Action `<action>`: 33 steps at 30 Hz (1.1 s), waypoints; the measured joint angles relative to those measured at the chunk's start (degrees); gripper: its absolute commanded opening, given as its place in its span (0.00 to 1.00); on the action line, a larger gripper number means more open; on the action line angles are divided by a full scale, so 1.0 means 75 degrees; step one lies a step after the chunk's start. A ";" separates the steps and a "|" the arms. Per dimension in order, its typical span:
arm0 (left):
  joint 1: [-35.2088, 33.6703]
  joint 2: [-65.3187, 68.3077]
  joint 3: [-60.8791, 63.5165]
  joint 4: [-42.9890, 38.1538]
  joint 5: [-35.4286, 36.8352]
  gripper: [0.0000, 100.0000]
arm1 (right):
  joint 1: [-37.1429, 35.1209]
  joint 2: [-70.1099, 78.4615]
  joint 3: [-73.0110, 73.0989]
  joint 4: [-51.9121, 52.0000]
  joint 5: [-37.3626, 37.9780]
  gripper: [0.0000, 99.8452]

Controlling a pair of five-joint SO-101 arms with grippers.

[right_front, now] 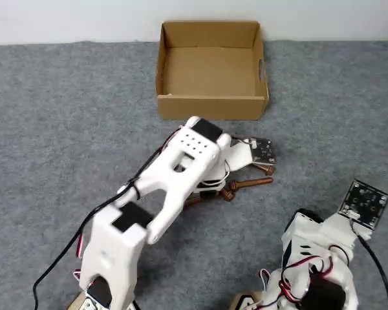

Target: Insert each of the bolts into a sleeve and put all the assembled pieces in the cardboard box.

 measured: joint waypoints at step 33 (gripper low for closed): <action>0.0645 0.2520 -0.2884 0.0164 -0.0094 0.14 | 0.0000 0.0000 0.0047 0.0000 0.0000 0.01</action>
